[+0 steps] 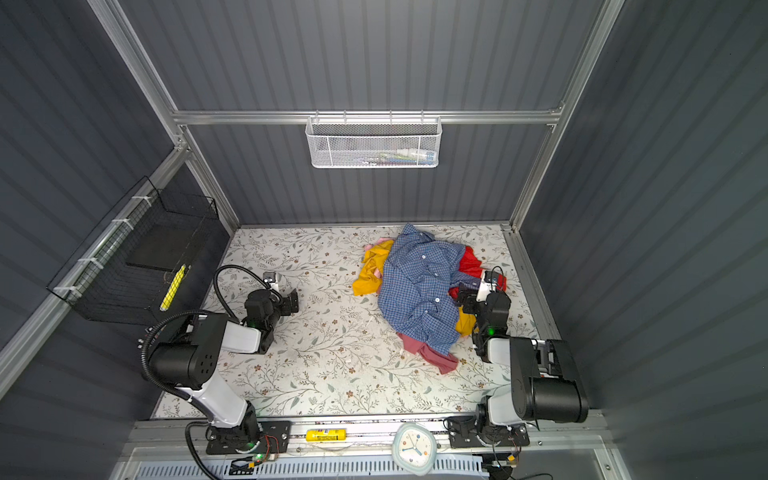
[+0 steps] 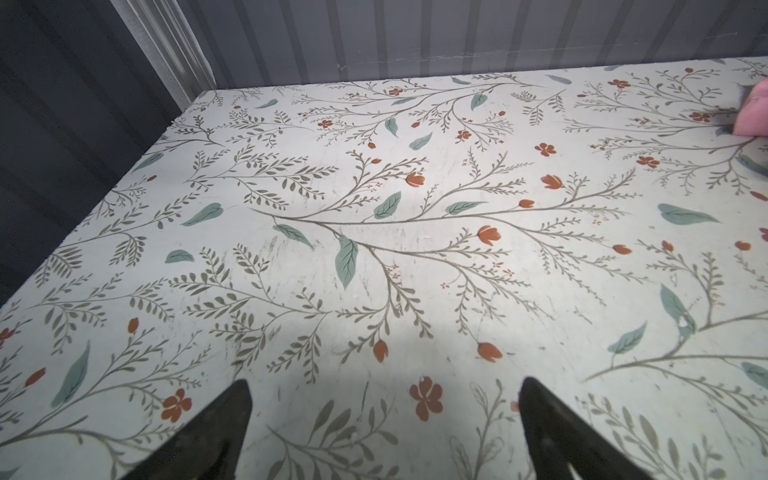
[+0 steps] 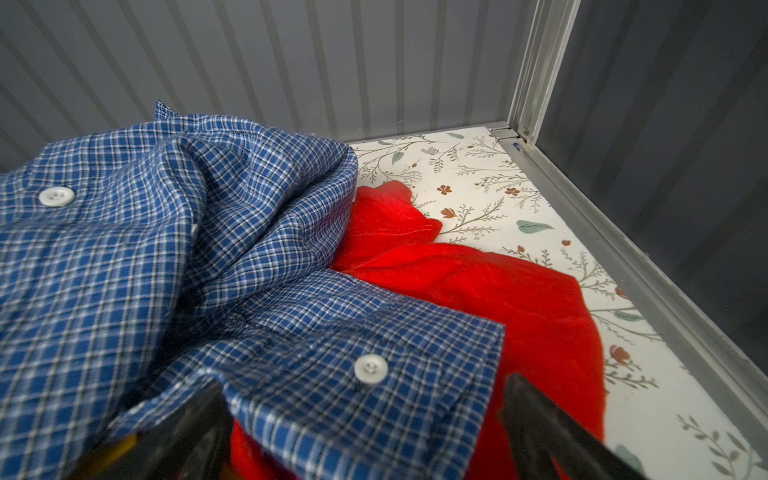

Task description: Pick out a specific cloth from the pile

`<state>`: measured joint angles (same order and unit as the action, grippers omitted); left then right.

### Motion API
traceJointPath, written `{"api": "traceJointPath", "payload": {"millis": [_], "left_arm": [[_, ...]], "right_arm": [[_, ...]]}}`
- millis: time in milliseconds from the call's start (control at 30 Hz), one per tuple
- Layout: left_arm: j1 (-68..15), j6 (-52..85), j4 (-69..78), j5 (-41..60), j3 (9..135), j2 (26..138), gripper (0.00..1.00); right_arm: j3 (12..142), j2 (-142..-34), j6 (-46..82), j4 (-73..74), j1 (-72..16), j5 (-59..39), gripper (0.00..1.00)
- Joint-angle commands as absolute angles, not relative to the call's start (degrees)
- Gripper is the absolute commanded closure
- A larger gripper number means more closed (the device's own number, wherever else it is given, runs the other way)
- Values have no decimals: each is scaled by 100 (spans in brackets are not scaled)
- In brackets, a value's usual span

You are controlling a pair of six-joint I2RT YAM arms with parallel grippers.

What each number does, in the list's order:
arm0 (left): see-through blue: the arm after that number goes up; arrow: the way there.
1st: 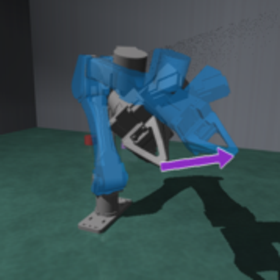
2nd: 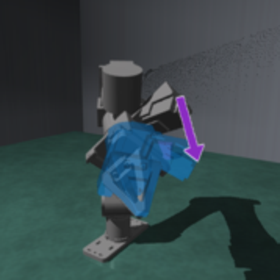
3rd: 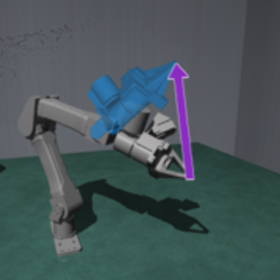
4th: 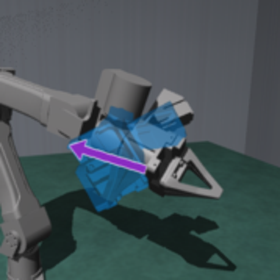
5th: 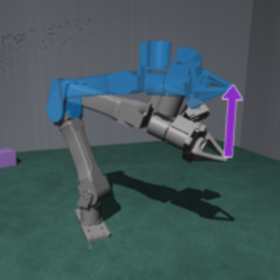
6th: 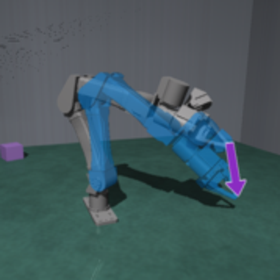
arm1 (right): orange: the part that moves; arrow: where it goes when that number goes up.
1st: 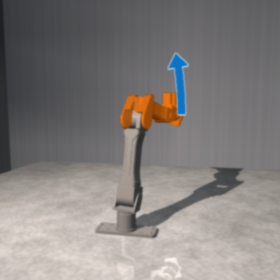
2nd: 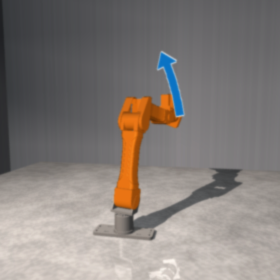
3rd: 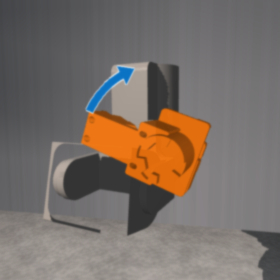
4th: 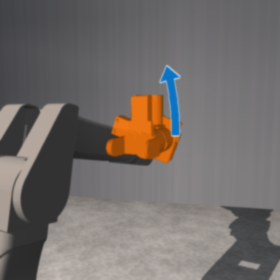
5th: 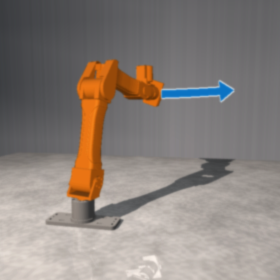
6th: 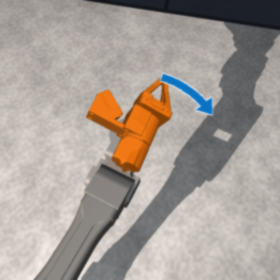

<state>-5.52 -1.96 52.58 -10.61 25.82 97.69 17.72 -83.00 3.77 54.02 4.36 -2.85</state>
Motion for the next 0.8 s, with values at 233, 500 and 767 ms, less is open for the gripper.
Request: {"api": "traceJointPath", "payload": {"millis": [233,500,767], "left_arm": [[-466,-218,4438,-972,2996,9535,0],[-475,992,1076,-554,4416,8466,0],[-1499,1209,741,-1040,4148,7625,0]], "right_arm": [[1921,-7957,367,5231,473,-325,1],[2956,-6448,1043,2189,613,-1517,1],[3517,-5403,974,1123,61,-2563,4]]}}
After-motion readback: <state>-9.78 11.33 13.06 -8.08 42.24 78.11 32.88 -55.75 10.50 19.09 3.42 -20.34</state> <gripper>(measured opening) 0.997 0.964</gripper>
